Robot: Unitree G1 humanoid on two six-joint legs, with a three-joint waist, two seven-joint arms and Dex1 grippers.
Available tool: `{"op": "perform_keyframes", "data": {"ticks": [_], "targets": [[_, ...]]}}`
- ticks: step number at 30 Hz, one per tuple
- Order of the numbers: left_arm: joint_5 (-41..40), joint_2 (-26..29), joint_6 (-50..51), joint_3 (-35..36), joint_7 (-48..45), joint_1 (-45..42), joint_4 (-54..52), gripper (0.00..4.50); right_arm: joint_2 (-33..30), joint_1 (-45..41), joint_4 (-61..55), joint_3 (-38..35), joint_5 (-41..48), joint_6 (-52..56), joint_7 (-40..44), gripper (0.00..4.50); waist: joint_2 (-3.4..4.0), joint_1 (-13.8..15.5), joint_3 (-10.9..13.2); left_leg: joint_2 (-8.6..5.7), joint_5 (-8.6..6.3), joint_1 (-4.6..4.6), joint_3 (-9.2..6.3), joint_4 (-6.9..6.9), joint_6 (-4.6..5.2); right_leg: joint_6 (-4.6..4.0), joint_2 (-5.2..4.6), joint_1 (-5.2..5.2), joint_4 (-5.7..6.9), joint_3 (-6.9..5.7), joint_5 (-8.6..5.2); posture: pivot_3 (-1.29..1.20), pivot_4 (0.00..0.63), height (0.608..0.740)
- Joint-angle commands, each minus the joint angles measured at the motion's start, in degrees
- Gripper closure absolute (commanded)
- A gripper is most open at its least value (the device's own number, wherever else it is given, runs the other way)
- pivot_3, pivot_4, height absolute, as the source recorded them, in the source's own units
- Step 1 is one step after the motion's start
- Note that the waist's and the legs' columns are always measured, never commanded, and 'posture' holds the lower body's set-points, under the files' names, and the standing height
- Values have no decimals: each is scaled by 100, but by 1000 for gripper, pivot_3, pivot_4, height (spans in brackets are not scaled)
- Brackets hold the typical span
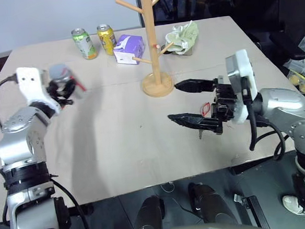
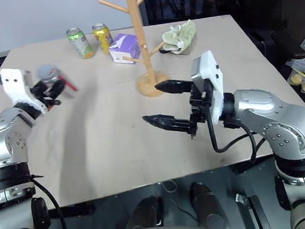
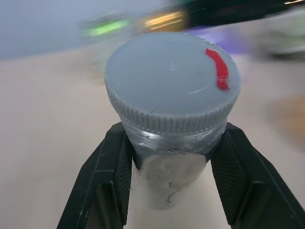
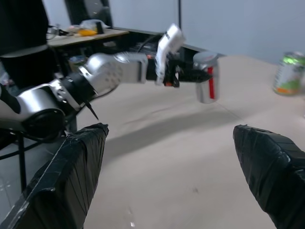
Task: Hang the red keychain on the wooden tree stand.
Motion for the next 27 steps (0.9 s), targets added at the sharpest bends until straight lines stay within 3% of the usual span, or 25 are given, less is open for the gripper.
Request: {"op": "perform_keyframes", "data": {"ticks": [1, 14, 16, 21, 27], "targets": [[294, 197, -360, 367, 768, -190, 440, 2735, 52, -131, -7, 56, -142, -194, 82, 0, -5, 34, -3, -4, 0, -6, -7, 1, 0, 0, -7, 0, -3, -7, 0, 0, 150, 740], [371, 211, -776, 424, 1264, -619, 1716, 2735, -51, 214, 50, -3, -530, -344, 120, 0, -19, 158, -11, -15, 1, -20, -29, 8, -2, -1, -30, 0, -4, -34, 2, 0, 150, 740], [362, 228, -805, 432, 1265, -701, 1836, 1707, -43, 238, 25, -5, -542, -345, 84, 0, -19, 148, -11, -13, 1, -19, -31, 8, -2, -1, -27, 0, -2, -38, 1, 0, 150, 740], [264, 222, -770, 534, 1338, -801, 1953, 109, -42, 273, 10, -14, -560, -352, 34, 0, -18, 125, -11, -13, 1, -19, -31, 8, -2, -1, -27, 0, -1, -38, 2, 0, 150, 740], [245, 211, -701, 571, 1472, -726, 1632, 109, -54, 264, 16, -36, -516, -333, 8, 0, -19, 129, -12, -13, 1, -20, -31, 8, -2, -4, -29, 0, -1, -37, 4, 0, 150, 740]]}}
